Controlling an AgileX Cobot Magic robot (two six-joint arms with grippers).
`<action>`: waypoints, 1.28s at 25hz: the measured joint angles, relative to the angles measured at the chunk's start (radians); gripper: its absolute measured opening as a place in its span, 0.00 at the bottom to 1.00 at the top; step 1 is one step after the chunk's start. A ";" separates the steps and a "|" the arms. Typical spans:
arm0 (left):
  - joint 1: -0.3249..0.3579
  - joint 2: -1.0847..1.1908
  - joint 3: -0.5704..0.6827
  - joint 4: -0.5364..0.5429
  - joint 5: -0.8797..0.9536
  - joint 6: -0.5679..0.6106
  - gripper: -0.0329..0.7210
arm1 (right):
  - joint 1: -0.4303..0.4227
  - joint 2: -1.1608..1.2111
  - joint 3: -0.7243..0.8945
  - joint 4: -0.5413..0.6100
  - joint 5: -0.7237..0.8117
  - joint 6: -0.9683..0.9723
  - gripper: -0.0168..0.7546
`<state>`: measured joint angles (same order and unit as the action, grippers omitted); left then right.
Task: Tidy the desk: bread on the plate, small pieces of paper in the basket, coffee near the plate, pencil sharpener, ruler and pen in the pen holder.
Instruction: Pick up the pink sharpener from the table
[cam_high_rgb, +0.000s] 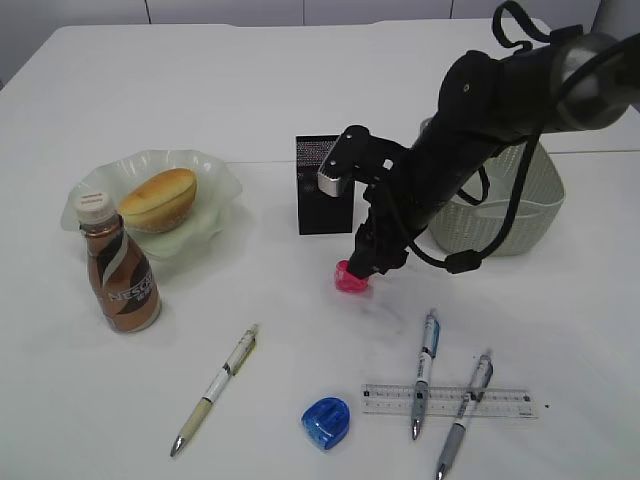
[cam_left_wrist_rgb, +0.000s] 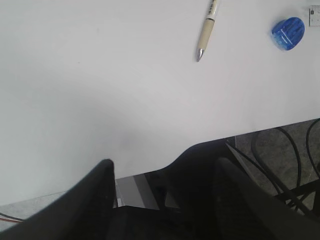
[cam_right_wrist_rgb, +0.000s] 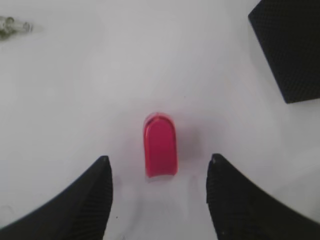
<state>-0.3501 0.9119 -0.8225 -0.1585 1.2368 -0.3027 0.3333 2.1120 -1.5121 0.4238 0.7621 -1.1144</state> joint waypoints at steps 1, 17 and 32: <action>0.000 0.000 0.000 0.000 0.000 0.000 0.65 | 0.001 0.002 -0.011 0.005 0.000 -0.001 0.63; 0.000 0.000 0.000 0.000 0.000 0.000 0.64 | 0.026 0.060 -0.052 0.012 -0.003 -0.004 0.63; 0.000 0.000 0.000 0.000 0.000 0.000 0.64 | 0.026 0.104 -0.060 -0.020 -0.028 -0.002 0.63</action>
<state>-0.3501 0.9119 -0.8225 -0.1585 1.2368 -0.3027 0.3591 2.2163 -1.5724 0.4033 0.7339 -1.1161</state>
